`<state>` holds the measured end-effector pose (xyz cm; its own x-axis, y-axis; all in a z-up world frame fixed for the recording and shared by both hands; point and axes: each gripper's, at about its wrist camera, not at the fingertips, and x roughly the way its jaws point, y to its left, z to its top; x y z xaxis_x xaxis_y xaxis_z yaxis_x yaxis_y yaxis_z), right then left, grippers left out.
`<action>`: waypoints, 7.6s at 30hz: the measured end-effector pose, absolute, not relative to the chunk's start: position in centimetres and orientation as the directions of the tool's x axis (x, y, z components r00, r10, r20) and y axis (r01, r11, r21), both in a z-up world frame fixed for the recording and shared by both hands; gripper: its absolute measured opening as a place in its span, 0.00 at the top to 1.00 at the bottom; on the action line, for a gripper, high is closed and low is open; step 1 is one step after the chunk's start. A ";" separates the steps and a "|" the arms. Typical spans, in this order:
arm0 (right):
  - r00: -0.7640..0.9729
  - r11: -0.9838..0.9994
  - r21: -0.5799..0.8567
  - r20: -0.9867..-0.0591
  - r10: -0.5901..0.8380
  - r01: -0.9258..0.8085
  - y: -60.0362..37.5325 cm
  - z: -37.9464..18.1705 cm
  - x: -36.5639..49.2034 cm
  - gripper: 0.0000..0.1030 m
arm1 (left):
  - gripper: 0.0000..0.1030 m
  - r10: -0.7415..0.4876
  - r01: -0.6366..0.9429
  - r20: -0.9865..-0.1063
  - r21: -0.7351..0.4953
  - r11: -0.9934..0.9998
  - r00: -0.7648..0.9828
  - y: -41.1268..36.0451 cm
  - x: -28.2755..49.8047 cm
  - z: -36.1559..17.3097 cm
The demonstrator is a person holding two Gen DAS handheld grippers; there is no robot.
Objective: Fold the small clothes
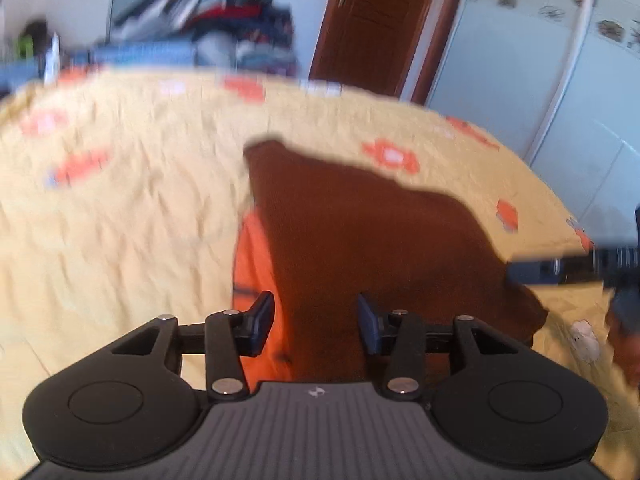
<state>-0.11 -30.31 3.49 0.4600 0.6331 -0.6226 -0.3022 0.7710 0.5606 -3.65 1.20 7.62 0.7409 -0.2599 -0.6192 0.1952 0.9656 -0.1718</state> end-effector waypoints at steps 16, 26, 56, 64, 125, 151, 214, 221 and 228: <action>0.475 0.718 0.647 -0.562 0.677 -0.258 -26.7 3.2 8.6 0.14 | 0.33 -0.303 0.440 -0.494 0.187 0.878 0.815 -1.4 -5.0 6.1; 0.430 0.635 0.684 -0.482 0.763 -0.359 -26.3 5.3 2.2 0.02 | 0.32 -0.193 0.409 -0.524 0.335 0.849 0.829 -2.4 -7.1 2.6; 0.434 0.613 0.714 -0.460 0.775 -0.338 -26.6 2.1 2.8 0.00 | 0.43 -0.169 0.316 -0.578 0.164 0.934 0.799 -1.6 -6.3 3.3; 0.410 0.661 0.647 -0.523 0.747 -0.380 -25.8 2.8 2.2 0.01 | 0.88 -0.148 0.323 -0.520 0.263 0.909 0.841 -1.6 -8.2 3.9; 0.461 0.724 0.562 -0.559 0.689 -0.400 -22.4 6.2 10.9 0.00 | 0.21 -0.345 0.199 -0.549 -0.308 0.930 0.761 4.0 -3.5 4.4; 0.568 0.786 0.574 -0.576 0.587 -0.230 -30.3 0.7 8.6 0.18 | 0.56 -0.130 0.101 -0.592 -0.082 0.991 0.796 1.5 4.6 4.3; 0.527 0.870 0.374 -0.693 0.492 -0.322 -26.4 1.4 -0.4 0.14 | 0.68 -0.384 0.186 -0.671 -0.350 0.918 0.634 1.4 -3.7 4.3; 0.559 0.891 0.315 -0.696 0.450 -0.326 -25.8 1.4 -1.2 0.14 | 0.69 -0.335 0.314 -0.676 -0.159 0.936 0.657 0.7 -3.7 4.7; 0.603 0.904 0.291 -0.674 0.426 -0.313 -25.5 1.1 -2.2 0.05 | 0.11 -0.200 0.179 -0.629 -0.097 0.979 0.751 1.2 -6.5 4.6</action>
<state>-2.17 -25.51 1.06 0.6033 0.4259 -0.6742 -0.3134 0.9041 0.2906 -6.52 1.15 4.61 0.7509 -0.1999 -0.6294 0.1795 0.9790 -0.0968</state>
